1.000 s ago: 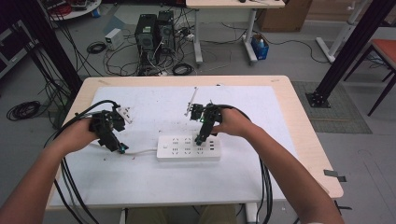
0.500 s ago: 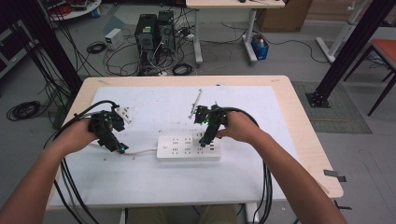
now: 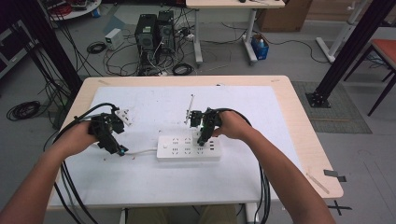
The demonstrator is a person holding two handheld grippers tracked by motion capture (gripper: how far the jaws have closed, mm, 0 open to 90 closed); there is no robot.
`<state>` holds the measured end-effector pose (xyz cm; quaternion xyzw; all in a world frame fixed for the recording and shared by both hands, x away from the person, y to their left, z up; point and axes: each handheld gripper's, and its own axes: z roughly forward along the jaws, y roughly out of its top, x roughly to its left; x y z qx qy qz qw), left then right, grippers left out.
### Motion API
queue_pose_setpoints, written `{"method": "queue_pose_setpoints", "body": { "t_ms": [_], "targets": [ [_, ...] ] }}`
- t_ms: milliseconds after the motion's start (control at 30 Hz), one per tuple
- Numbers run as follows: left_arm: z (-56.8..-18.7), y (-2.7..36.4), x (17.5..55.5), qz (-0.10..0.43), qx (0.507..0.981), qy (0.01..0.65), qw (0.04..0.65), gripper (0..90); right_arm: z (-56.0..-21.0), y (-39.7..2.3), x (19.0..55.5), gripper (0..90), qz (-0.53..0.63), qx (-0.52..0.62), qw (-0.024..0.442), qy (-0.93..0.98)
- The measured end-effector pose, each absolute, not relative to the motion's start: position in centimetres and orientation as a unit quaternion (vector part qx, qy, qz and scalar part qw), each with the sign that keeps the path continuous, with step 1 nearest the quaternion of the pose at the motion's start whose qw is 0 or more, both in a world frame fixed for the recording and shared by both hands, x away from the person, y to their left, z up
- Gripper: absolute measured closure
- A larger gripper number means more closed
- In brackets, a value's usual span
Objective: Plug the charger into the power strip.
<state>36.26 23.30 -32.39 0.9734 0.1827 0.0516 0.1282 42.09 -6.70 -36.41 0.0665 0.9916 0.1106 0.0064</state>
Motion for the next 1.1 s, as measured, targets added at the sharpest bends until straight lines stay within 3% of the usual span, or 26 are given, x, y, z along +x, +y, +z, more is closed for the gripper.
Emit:
{"method": "queue_pose_setpoints", "body": {
  "t_ms": [133,400,433,500,567,633,733,767,1100],
  "targets": [
    [-32.5,23.5,36.2,0.051,0.973,0.187,0.128,22.7,-36.7,-6.8,41.4,61.9,0.107,0.057,0.027,0.992],
    [-32.4,23.6,36.3,0.053,0.971,0.191,0.131,22.7,-37.4,-7.0,41.6,61.6,0.105,0.049,0.023,0.993],
    [-32.4,23.6,36.3,0.054,0.972,0.190,0.130,22.7,-37.4,-7.1,41.7,59.7,0.109,0.050,0.021,0.993],
    [-32.4,23.6,36.2,0.056,0.972,0.190,0.130,22.7,-37.2,-7.4,41.9,27.1,0.124,0.072,0.037,0.989],
    [-32.4,23.6,36.2,0.058,0.971,0.191,0.131,22.7,-36.8,-7.7,42.1,26.2,0.135,0.097,0.034,0.986],
    [-32.3,23.7,36.3,0.060,0.971,0.190,0.132,22.7,-34.6,-9.7,42.6,19.5,0.188,0.141,0.032,0.971],
    [-32.0,23.8,36.3,0.066,0.970,0.188,0.137,22.7,-33.1,-12.1,42.5,18.6,0.207,0.175,0.052,0.961],
    [-32.0,23.8,36.3,0.066,0.970,0.188,0.137,22.7,-32.6,-13.1,42.4,11.4,0.208,0.193,0.064,0.957],
    [-31.1,24.1,36.9,0.075,0.967,0.187,0.158,22.7,-29.3,-23.1,39.8,10.8,0.187,0.327,0.124,0.918]
  ]
}}
